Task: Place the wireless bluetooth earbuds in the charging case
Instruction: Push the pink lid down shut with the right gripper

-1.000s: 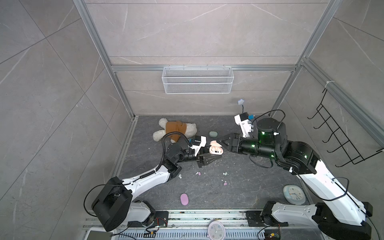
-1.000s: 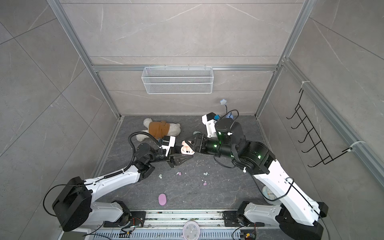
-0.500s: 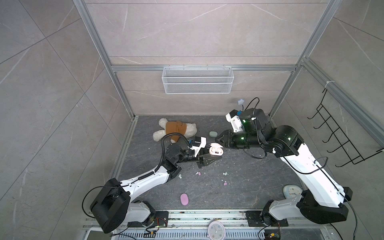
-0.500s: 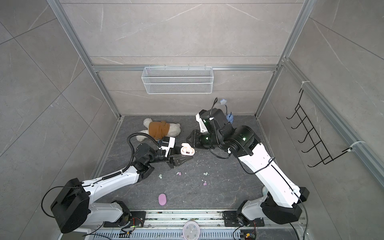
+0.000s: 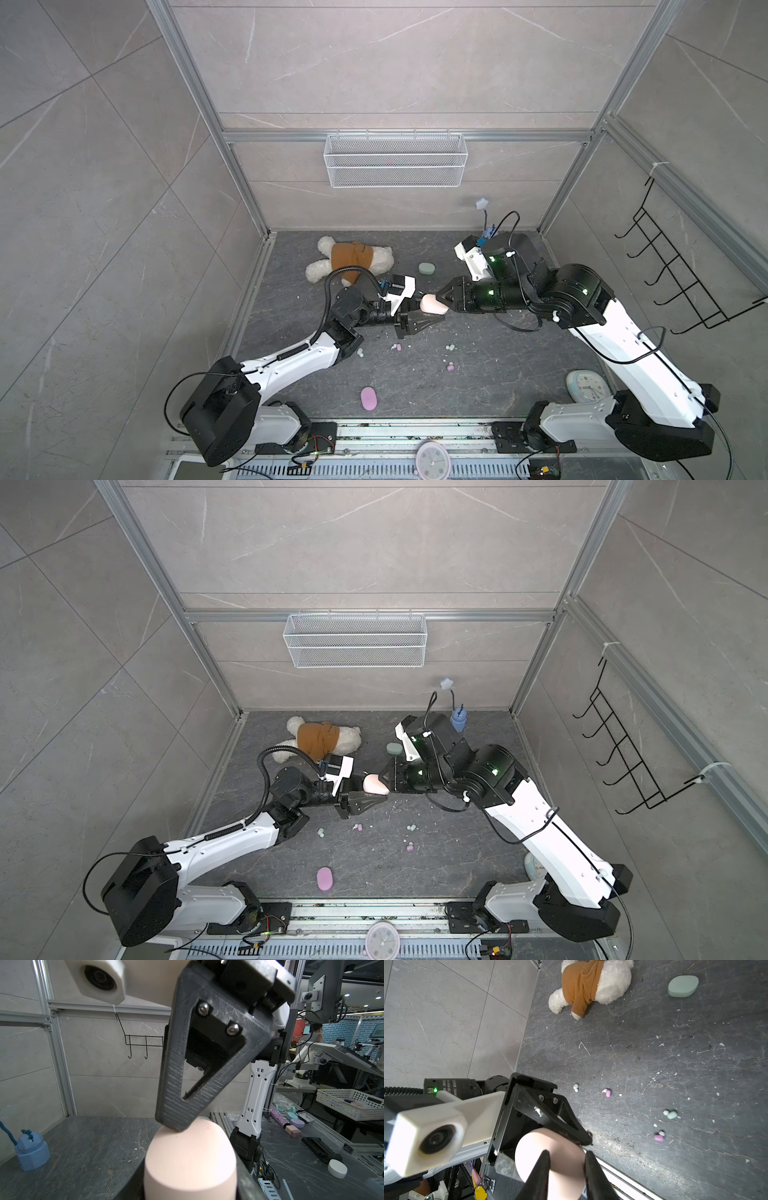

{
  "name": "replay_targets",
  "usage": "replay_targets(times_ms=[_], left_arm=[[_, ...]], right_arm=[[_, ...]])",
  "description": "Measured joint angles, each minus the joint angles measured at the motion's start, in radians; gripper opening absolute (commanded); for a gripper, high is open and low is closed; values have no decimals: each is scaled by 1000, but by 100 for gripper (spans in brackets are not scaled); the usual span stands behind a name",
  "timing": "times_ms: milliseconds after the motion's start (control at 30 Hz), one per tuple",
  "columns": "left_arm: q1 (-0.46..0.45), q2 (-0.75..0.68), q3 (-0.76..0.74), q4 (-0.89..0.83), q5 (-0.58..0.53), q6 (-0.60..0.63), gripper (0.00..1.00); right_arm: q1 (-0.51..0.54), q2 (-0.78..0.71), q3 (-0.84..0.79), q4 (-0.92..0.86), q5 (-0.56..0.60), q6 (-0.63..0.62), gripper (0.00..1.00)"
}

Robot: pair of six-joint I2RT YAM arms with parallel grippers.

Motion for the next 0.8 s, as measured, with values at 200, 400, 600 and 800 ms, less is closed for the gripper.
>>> replay_targets(times_ms=[200, 400, 600, 800], left_arm=[[0, -8, 0, -79, -10, 26, 22], [0, -96, 3, -360, -36, 123, 23], [0, -165, 48, -633, -53, 227, 23], [0, -169, 54, -744, -57, 267, 23]], right_arm=[[-3, -2, -1, -29, 5, 27, 67], [-31, -44, -83, -9, -29, 80, 85], [-35, -72, -214, 63, -89, 112, 90], [-35, -70, -277, 157, -149, 142, 91]])
